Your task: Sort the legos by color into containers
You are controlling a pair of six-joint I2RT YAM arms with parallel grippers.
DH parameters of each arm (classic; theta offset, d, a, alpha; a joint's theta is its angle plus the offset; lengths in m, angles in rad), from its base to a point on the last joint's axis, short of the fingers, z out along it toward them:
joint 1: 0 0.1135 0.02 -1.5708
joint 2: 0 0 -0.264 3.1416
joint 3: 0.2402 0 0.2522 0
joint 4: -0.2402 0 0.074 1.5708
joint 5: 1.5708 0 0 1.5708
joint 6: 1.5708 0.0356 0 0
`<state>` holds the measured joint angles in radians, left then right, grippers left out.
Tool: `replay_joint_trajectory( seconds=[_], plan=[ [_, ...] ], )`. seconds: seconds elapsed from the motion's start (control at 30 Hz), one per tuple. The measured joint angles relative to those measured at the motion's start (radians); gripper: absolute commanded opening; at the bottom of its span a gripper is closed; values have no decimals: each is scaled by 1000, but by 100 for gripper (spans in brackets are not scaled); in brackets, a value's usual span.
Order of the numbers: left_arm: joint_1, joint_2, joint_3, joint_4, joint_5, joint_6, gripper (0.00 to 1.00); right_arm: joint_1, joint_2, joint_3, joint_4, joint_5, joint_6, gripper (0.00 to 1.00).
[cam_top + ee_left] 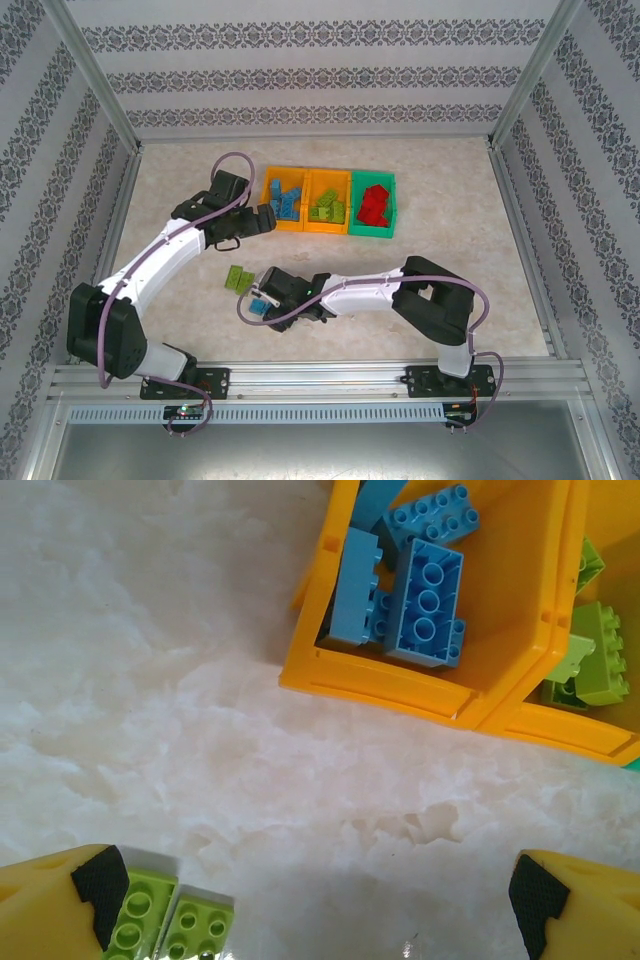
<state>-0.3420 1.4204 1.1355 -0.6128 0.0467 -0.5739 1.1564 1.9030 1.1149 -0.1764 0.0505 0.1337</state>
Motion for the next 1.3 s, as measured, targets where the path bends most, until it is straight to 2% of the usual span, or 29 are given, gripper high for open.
replay_joint_trajectory(
  seconds=[0.2, 0.4, 0.57, 0.93, 1.2, 1.3],
  plan=[
    [7, -32, -54, -3, -18, 0, 100, -27, -72, -42, 0, 9, -3, 58],
    [11, -104, -122, -19, -37, 0, 100, -153, -179, -29, 16, -17, -3, 60],
    [11, -161, -171, -40, -53, 1, 100, -253, -164, 84, 3, -42, -3, 60],
    [-10, -252, -376, -53, -13, 0, 100, -440, 106, 487, -97, -121, 61, 61],
    [-132, -278, -440, -48, 5, -4, 99, -513, 274, 692, -213, -154, 108, 64],
    [-198, -274, -454, -38, 6, -11, 99, -523, 304, 741, -243, -158, 117, 69]
  ],
)
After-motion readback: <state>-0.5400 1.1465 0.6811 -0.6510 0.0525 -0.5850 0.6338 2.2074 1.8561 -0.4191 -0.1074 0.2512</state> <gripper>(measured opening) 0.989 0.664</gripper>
